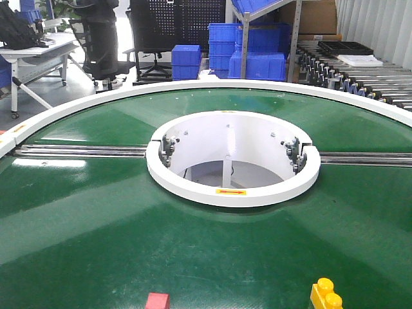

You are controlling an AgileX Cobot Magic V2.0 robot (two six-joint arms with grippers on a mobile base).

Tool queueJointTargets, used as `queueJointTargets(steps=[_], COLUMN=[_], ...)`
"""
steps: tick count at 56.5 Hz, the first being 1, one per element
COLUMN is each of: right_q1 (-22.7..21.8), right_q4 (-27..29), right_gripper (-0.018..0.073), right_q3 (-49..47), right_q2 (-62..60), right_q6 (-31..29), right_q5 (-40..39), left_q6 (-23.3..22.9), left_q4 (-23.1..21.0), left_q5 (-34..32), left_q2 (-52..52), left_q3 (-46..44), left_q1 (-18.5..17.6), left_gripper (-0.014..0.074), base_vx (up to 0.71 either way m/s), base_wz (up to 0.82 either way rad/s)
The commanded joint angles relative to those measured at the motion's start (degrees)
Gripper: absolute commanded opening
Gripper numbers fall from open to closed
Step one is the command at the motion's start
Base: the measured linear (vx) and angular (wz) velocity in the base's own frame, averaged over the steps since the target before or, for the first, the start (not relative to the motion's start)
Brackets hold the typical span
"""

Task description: Pick red and yellow blocks into blue bin

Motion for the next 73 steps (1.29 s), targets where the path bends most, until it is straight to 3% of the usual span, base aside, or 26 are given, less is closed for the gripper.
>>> queueJointTargets(steps=[1, 16, 34, 42, 48, 56, 61, 66, 73], right_q1=[-0.3, -0.3, -0.3, -0.3, -0.3, -0.2, -0.2, -0.2, -0.2], right_q4=[-0.6, 0.0, -0.4, 0.8, 3.1, 7.1, 9.2, 10.5, 13.0], right_gripper=[-0.001, -0.001, 0.0008, 0.0129, 0.0281, 0.0518, 0.0616, 0.067, 0.0673], right_q3=[-3.6, -3.2, -3.2, -3.2, -3.2, -3.6, -4.5, -6.3, -10.0], right_q2=[5.5, 18.2, 27.9, 31.5, 33.5, 36.3, 38.9, 42.4, 48.2], right_q6=[-0.7, -0.4, -0.7, -3.5, -6.0, -9.9, -11.4, -13.1, -16.8], right_q5=[2.7, 12.3, 13.9, 13.9, 13.3, 11.2, 10.6, 11.3, 13.4], left_q6=[0.3, 0.3, 0.3, 0.4, 0.4, 0.5, 0.5, 0.5, 0.5], left_q4=[-0.1, -0.3, -0.3, -0.3, -0.3, -0.3, -0.3, -0.3, -0.2], left_q5=[5.7, 21.7, 23.3, 23.7, 23.2, 22.6, 22.1, 22.0, 22.0], left_q2=[5.3, 16.0, 20.6, 21.5, 22.0, 22.1, 22.1, 22.1, 22.1], left_q3=[-5.3, -6.7, -6.7, -6.7, -6.7, -6.7, -6.7, -6.7, -6.7], left_q1=[-0.1, -0.1, -0.1, -0.1, -0.4, -4.1, -6.8, -9.4, -12.0], left_gripper=[0.0002, 0.0002, 0.0004, 0.009, 0.0242, 0.0457, 0.0543, 0.0589, 0.0592], base_vx=[0.0, 0.0, 0.0, 0.0, 0.0, 0.0, 0.0, 0.0, 0.0], base_wz=[0.0, 0.0, 0.0, 0.0, 0.0, 0.0, 0.0, 0.0, 0.0])
